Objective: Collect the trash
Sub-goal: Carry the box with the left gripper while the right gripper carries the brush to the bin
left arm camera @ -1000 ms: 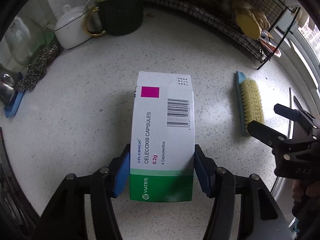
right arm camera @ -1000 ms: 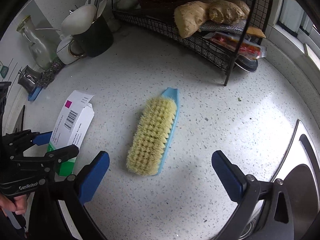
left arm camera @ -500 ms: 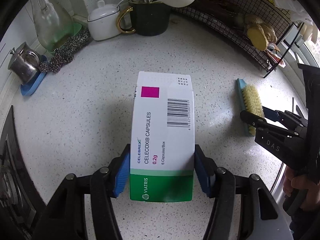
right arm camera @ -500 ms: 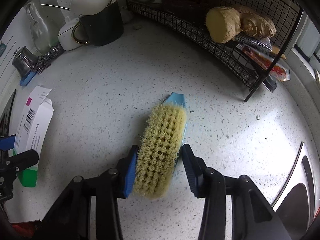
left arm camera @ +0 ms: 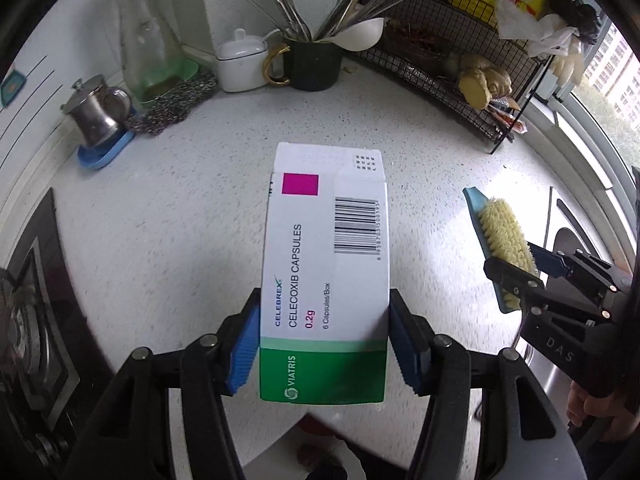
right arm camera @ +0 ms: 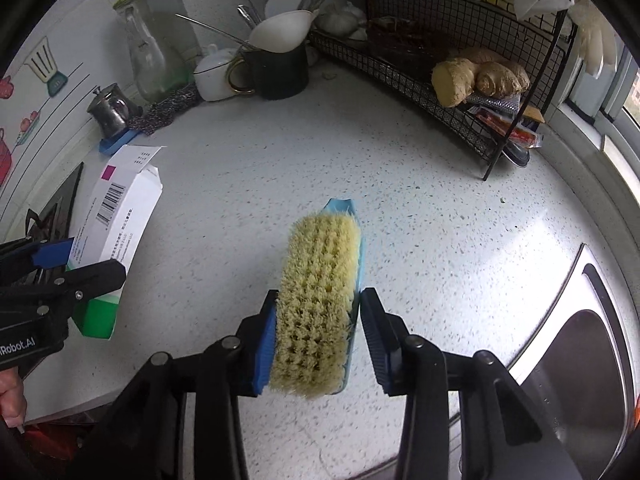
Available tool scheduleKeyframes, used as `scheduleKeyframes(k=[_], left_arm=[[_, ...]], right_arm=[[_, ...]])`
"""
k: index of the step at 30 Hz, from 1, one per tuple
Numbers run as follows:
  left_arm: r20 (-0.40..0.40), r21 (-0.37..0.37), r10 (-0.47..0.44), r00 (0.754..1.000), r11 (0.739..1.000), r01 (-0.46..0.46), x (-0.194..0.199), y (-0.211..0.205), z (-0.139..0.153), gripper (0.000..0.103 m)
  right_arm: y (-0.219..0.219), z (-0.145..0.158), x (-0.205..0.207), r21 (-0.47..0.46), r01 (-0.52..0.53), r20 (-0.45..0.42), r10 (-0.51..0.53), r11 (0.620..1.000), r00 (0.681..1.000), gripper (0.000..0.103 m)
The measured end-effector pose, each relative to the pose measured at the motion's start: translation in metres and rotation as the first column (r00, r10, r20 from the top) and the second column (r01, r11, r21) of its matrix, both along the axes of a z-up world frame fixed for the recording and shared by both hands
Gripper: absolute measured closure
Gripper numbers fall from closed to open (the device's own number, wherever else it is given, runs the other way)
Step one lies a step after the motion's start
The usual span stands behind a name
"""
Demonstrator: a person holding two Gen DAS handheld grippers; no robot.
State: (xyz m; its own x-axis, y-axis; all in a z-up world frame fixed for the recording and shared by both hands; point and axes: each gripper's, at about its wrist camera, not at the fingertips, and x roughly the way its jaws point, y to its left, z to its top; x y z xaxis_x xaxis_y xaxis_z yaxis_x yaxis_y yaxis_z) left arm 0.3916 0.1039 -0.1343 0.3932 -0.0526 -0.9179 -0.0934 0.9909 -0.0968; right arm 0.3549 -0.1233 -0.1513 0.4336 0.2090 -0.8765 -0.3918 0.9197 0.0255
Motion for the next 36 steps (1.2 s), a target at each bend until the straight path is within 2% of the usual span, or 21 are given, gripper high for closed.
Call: scheduleKeyframes(k=[5, 10, 17, 22, 27, 32, 36], left_arm=[[0.027, -0.006, -0.004, 1.000, 1.000, 0.004, -0.054, 0.005, 0.017, 0.047], [0.055, 0.002, -0.024, 0.998, 1.000, 0.024, -0.120, 0.008, 0.028, 0.047], [0.072, -0.032, -0.020, 0.997, 0.999, 0.023, -0.211, 0.010, 0.031, 0.047], [0.073, -0.045, -0.023, 0.997, 0.999, 0.026, -0.263, 0.005, 0.029, 0.047], [0.055, -0.057, -0.009, 0.998, 0.998, 0.012, -0.295, 0.005, 0.019, 0.047], [0.003, -0.077, 0.005, 1.000, 0.997, -0.004, -0.314, 0.004, -0.002, 0.047], [-0.053, -0.087, 0.014, 0.998, 0.996, -0.019, -0.322, 0.000, -0.026, 0.047]], right_arm=[[-0.011, 0.022, -0.056, 0.013, 0.004, 0.039, -0.004, 1.000, 0.999, 0.066], [0.006, 0.030, -0.104, 0.015, -0.005, 0.063, 0.004, 1.000, 0.998, 0.067], [0.021, 0.036, -0.189, -0.004, -0.051, 0.093, 0.051, 0.999, 0.994, 0.068], [0.025, 0.037, -0.232, 0.007, -0.065, 0.083, 0.064, 0.998, 0.994, 0.068], [0.035, 0.030, -0.263, -0.003, -0.096, 0.068, 0.096, 0.995, 0.993, 0.068], [0.042, 0.015, -0.279, -0.013, -0.119, 0.032, 0.120, 0.993, 0.992, 0.069], [0.045, -0.005, -0.284, -0.019, -0.137, -0.011, 0.137, 0.990, 0.991, 0.080]])
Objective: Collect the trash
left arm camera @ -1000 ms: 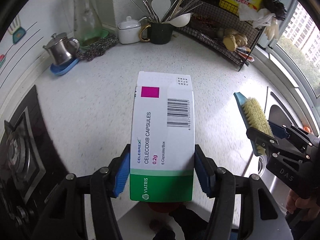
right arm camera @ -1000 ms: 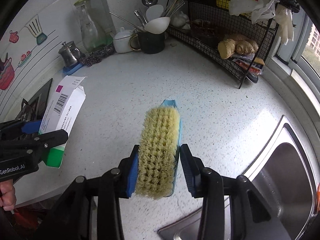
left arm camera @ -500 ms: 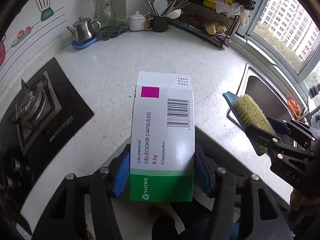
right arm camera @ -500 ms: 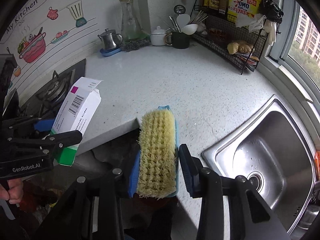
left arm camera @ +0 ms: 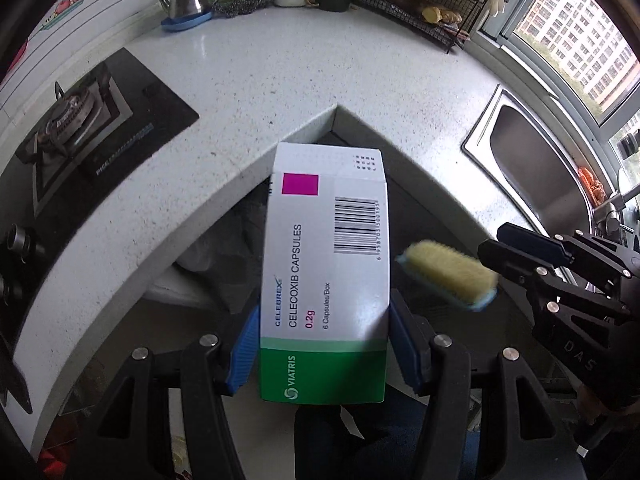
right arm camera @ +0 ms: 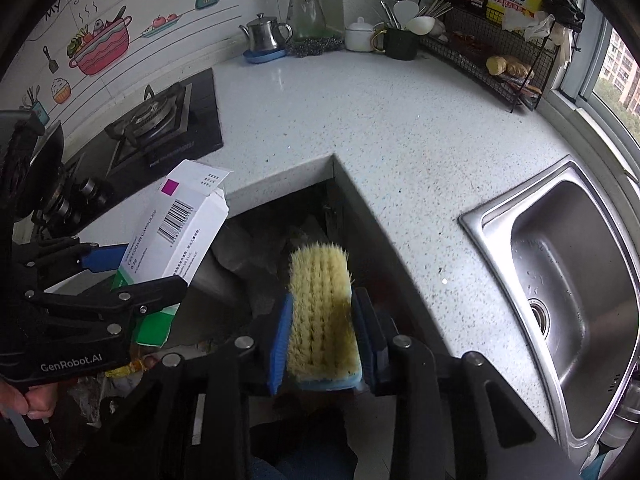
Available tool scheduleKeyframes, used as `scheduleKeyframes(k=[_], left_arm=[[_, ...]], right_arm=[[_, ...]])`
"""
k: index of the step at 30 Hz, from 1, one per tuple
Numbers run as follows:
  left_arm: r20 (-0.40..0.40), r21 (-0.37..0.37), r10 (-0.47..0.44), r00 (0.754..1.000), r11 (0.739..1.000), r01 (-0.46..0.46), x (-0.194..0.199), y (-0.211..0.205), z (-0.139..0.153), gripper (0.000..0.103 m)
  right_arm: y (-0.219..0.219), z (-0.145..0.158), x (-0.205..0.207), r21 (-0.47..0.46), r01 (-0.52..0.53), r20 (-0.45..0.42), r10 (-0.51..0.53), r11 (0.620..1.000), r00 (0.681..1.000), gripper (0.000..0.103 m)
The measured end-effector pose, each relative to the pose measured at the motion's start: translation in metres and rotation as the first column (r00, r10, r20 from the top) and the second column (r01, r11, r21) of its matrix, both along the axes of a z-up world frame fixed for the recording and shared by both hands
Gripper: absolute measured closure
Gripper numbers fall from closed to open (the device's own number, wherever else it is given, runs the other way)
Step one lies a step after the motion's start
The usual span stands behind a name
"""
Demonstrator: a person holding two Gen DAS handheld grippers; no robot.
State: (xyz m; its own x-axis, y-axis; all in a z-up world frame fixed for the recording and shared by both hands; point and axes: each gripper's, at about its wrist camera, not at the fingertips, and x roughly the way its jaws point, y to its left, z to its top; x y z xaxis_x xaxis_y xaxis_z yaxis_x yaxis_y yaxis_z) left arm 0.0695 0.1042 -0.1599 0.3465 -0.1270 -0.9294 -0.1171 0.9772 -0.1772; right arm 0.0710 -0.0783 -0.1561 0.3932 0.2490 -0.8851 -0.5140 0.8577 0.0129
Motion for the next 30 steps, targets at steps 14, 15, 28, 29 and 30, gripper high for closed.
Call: scheduleKeyframes(k=[14, 15, 28, 29, 30], left_arm=[[-0.223, -0.008, 0.061, 0.973, 0.998, -0.064, 0.015, 0.004, -0.158, 0.047], [-0.238, -0.008, 0.066, 0.969, 0.998, -0.069, 0.016, 0.004, -0.170, 0.047], [-0.312, -0.074, 0.014, 0.950, 0.996, -0.039, 0.042, -0.011, -0.299, 0.047], [-0.313, -0.083, 0.007, 0.950, 0.996, -0.035, 0.044, -0.014, -0.308, 0.047], [-0.314, -0.093, 0.003, 0.949, 0.995, -0.034, 0.046, -0.015, -0.316, 0.047]], right_arm=[[0.014, -0.132, 0.029, -0.061, -0.087, -0.169, 0.076, 0.994, 0.983, 0.096], [0.015, -0.145, 0.033, -0.064, -0.090, -0.183, 0.077, 0.994, 0.980, 0.096], [0.012, -0.279, 0.060, -0.080, -0.092, -0.269, 0.067, 0.993, 0.961, 0.096], [0.011, -0.287, 0.062, -0.080, -0.088, -0.275, 0.063, 0.993, 0.959, 0.096], [0.008, -0.296, 0.064, -0.082, -0.084, -0.281, 0.058, 0.993, 0.958, 0.096]])
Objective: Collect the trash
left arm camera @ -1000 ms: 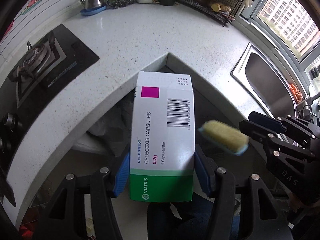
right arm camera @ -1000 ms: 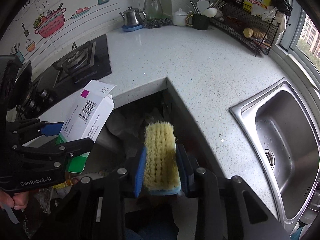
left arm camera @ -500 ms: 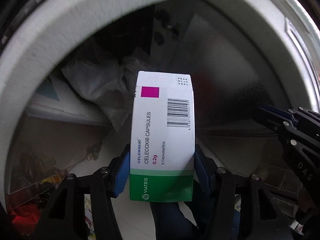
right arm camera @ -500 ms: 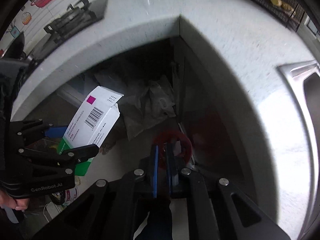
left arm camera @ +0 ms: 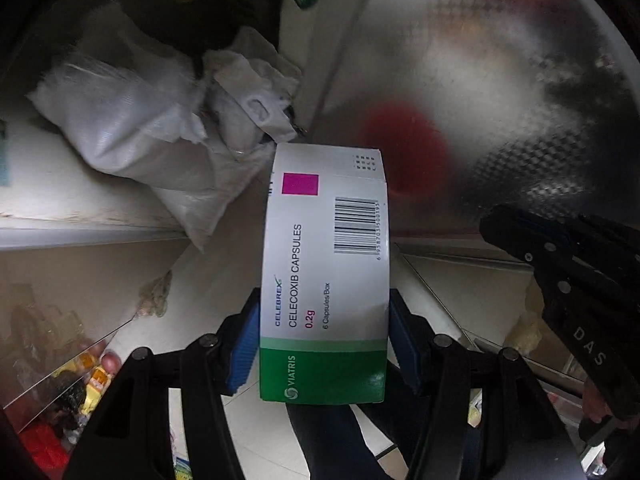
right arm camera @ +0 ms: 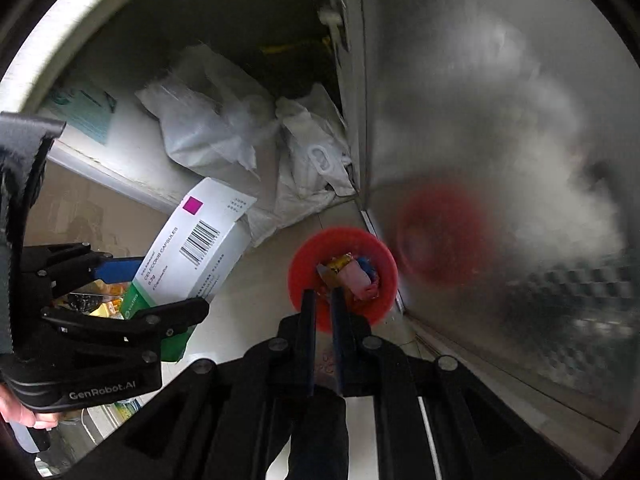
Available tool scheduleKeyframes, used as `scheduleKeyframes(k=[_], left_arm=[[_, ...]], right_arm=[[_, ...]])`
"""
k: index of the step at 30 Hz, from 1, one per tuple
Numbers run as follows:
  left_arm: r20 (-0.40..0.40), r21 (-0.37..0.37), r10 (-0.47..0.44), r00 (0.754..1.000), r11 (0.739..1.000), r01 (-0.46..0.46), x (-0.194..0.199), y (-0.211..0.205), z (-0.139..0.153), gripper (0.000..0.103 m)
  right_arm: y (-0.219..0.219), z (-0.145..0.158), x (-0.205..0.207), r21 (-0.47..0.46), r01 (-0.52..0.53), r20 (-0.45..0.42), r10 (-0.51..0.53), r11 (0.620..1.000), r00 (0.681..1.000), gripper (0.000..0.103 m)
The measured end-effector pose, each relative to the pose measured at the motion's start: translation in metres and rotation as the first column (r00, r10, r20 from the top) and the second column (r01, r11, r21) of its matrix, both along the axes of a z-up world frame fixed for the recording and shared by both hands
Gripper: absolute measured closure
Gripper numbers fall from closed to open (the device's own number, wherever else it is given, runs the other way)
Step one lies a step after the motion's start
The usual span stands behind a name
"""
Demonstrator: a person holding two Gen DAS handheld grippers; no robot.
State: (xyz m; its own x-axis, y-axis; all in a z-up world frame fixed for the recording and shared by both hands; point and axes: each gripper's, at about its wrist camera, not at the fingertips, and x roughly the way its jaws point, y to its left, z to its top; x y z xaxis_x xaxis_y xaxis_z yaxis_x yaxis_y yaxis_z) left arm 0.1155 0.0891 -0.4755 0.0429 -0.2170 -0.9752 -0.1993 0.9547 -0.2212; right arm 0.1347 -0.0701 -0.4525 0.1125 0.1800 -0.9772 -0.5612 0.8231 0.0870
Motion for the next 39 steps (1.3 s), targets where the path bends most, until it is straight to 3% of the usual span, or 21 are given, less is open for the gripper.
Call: scheduleKeyframes(k=[7, 19, 30, 33, 36, 39], left_arm=[[-0.026, -0.035, -0.032, 0.999, 0.999, 0.031, 0.012, -0.010, -0.054, 0.047], [-0.062, -0.032, -0.080, 0.995, 0.996, 0.078, 0.027, -0.024, -0.086, 0.046], [-0.068, -0.040, -0.069, 0.995, 0.997, 0.066, 0.036, -0.017, -0.090, 0.042], [-0.061, -0.042, -0.059, 0.996, 0.998, 0.056, 0.031, -0.014, -0.086, 0.037], [-0.050, -0.020, -0.068, 0.996, 0.998, 0.067, 0.024, -0.012, -0.080, 0.024], [-0.024, -0.008, -0.084, 0.996, 0.996, 0.084, 0.014, -0.011, -0.066, 0.023]], right_arm=[[-0.006, -0.048, 0.016, -0.027, 0.016, -0.025, -0.017, 1.000, 1.000, 0.096], [-0.017, -0.081, 0.025, -0.041, 0.042, -0.091, -0.045, 0.998, 0.995, 0.096], [-0.022, -0.083, 0.025, -0.047, 0.031, -0.101, -0.035, 0.998, 0.994, 0.096], [-0.022, -0.081, 0.025, -0.042, 0.035, -0.101, -0.039, 0.999, 0.994, 0.096], [-0.021, -0.076, 0.021, -0.042, 0.034, -0.093, -0.037, 0.999, 0.995, 0.096], [-0.020, -0.069, 0.016, -0.041, 0.040, -0.069, -0.043, 0.998, 0.997, 0.096]])
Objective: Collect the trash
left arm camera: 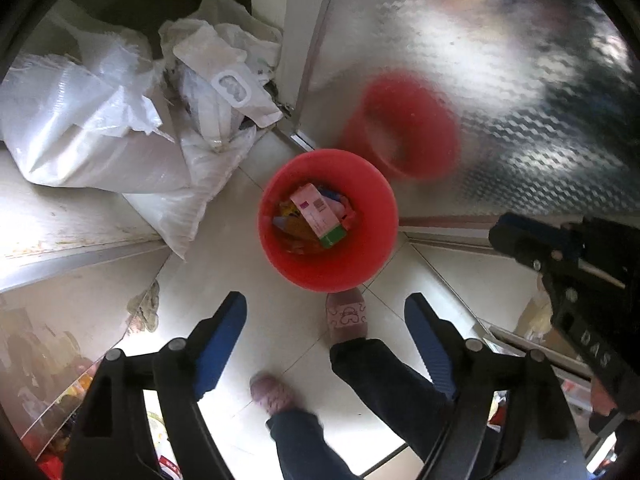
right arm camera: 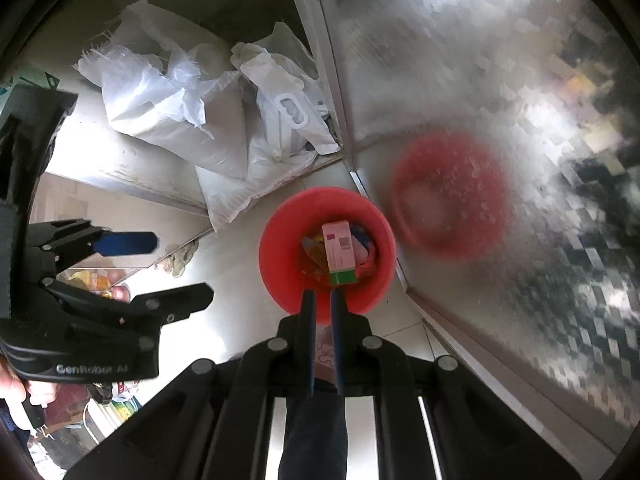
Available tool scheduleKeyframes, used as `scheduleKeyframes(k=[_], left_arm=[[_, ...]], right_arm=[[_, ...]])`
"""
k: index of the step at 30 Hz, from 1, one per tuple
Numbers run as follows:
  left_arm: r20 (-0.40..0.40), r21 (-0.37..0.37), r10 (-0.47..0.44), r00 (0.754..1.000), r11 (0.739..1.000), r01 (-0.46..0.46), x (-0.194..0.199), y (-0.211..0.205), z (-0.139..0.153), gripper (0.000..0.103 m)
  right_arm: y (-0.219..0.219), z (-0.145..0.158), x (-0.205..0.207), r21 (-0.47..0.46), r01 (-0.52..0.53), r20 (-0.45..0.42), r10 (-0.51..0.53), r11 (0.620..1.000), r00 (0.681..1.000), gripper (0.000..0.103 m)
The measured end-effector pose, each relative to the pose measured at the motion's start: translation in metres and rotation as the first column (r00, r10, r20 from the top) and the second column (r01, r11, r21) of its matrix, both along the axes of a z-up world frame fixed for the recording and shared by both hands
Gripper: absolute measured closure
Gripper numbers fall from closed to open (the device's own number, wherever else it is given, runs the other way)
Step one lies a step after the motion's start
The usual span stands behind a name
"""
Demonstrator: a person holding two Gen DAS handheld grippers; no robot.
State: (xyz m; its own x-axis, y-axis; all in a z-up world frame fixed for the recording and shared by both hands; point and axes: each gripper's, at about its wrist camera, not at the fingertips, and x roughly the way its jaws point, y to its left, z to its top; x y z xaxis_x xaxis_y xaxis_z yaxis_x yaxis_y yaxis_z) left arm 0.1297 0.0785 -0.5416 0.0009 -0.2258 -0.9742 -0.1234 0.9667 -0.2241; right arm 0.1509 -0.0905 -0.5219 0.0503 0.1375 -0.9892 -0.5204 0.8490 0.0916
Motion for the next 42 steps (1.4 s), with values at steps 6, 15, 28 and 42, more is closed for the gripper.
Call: scheduleKeyframes(k=[6, 15, 28, 42], left_arm=[[0.106, 0.018, -0.018, 0.994, 1.000, 0.016, -0.026, 0.009, 0.047, 0.014], [0.229, 0.070, -0.009, 0.974, 0.998, -0.007, -0.091, 0.025, 0.163, 0.001], [0.528, 0.078, 0.012, 0.849, 0.995, -0.062, -0.201, 0.055, 0.372, 0.001], [0.682, 0.169, -0.155, 0.715, 0.984, 0.053, -0.280, 0.052, 0.477, 0.001]], right_arm=[[0.003, 0.027, -0.020, 0.006, 0.036, 0.035, -0.036, 0.999, 0.999, 0.096], [0.012, 0.120, -0.088, 0.040, 0.077, 0.144, -0.082, 0.996, 0.986, 0.047], [0.021, 0.325, -0.200, 0.127, 0.140, 0.431, -0.182, 0.982, 0.884, 0.002], [0.026, 0.409, -0.286, 0.229, 0.276, 0.573, -0.359, 0.933, 0.737, 0.001]])
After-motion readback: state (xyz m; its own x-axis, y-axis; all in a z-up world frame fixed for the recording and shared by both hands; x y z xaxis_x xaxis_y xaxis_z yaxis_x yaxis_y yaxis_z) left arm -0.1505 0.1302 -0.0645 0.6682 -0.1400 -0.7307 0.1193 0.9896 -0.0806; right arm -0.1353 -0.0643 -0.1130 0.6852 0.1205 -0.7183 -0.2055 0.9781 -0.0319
